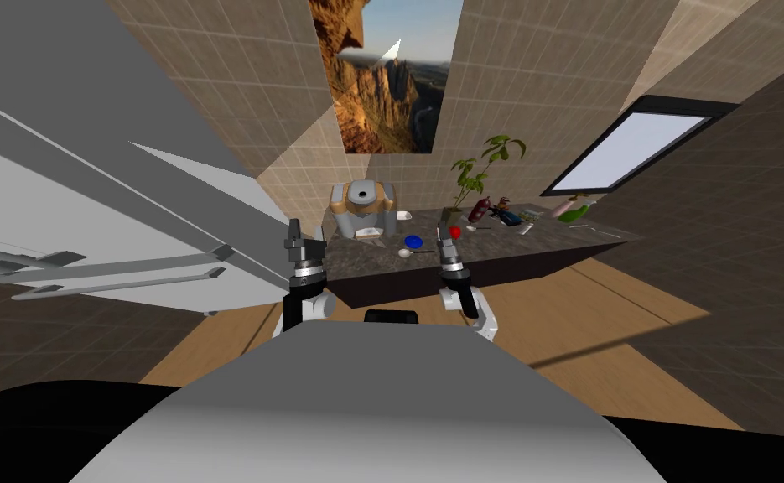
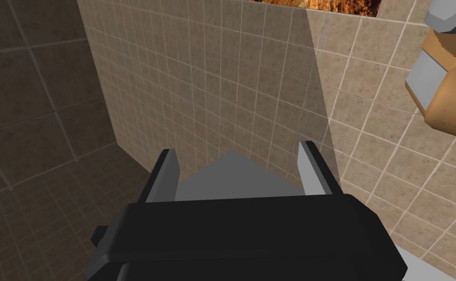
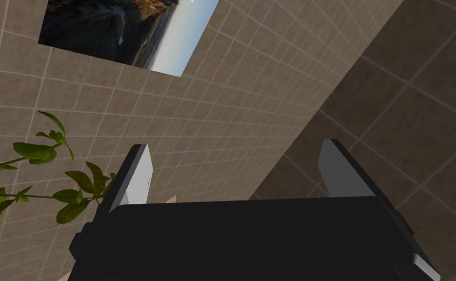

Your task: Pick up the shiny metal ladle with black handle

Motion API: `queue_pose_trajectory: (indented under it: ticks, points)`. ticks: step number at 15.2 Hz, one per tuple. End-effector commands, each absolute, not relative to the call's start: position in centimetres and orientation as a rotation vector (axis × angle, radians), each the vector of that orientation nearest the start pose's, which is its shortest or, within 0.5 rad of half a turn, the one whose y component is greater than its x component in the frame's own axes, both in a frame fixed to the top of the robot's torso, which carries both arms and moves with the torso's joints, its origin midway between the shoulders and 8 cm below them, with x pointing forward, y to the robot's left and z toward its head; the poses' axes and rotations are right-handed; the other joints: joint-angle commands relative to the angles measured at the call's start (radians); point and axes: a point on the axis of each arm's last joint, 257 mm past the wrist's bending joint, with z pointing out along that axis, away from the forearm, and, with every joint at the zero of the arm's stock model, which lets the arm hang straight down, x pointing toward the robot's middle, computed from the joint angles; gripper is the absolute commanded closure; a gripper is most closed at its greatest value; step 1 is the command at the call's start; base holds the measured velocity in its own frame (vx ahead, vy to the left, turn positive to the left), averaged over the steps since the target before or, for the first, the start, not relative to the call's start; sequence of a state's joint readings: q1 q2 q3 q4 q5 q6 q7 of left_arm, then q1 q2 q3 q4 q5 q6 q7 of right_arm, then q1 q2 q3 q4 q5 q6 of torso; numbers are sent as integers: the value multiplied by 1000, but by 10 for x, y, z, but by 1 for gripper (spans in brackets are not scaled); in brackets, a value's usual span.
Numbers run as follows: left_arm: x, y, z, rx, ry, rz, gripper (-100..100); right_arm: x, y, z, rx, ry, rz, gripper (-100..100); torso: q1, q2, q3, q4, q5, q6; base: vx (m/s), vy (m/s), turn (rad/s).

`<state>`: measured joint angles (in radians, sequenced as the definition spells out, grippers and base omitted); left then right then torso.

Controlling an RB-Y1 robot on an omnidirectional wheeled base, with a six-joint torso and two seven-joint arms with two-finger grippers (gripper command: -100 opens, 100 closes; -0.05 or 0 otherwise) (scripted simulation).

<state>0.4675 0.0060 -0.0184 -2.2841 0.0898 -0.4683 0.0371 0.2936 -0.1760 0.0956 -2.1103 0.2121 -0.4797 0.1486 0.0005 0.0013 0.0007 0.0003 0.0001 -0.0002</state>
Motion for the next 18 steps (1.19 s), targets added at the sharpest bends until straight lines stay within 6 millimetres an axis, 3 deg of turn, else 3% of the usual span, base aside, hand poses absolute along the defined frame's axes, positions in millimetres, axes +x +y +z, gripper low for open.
queue_pose_trajectory:
  ticks: [1,3,5,8,10,11,15,18]
  points:
    - [350,280,31,-724,550,-1426,0,404,-169,0,207,920,1133,-100,0,0,0,0,0,0,-29,6,-23]
    - [350,280,31,-724,550,-1426,0,409,-153,-3,131,936,1112,-100,0,0,0,0,0,0,-29,7,-21]
    - [350,280,31,-724,550,-1426,0,411,-148,4,107,926,1107,-100,0,0,0,0,0,0,-22,6,-11]
    - [350,280,31,-724,550,-1426,0,419,-114,-5,-52,951,1061,-100,0,-1,0,0,0,0,-20,1,-15]
    - [350,280,31,-724,550,-1426,0,420,-110,-1,-73,946,1051,-100,0,0,0,0,0,0,-20,3,-8]
    - [350,280,31,-724,550,-1426,0,421,-93,-6,-155,953,1027,-100,0,0,0,0,0,0,-20,0,-7]
    - [350,280,31,-724,550,-1426,0,427,-71,-12,-270,959,984,-100,0,0,0,0,0,0,-20,2,-3]
    - [350,280,31,-724,550,-1426,0,429,-40,-28,-451,963,921,-100,0,-1,0,0,0,0,-18,-1,4]
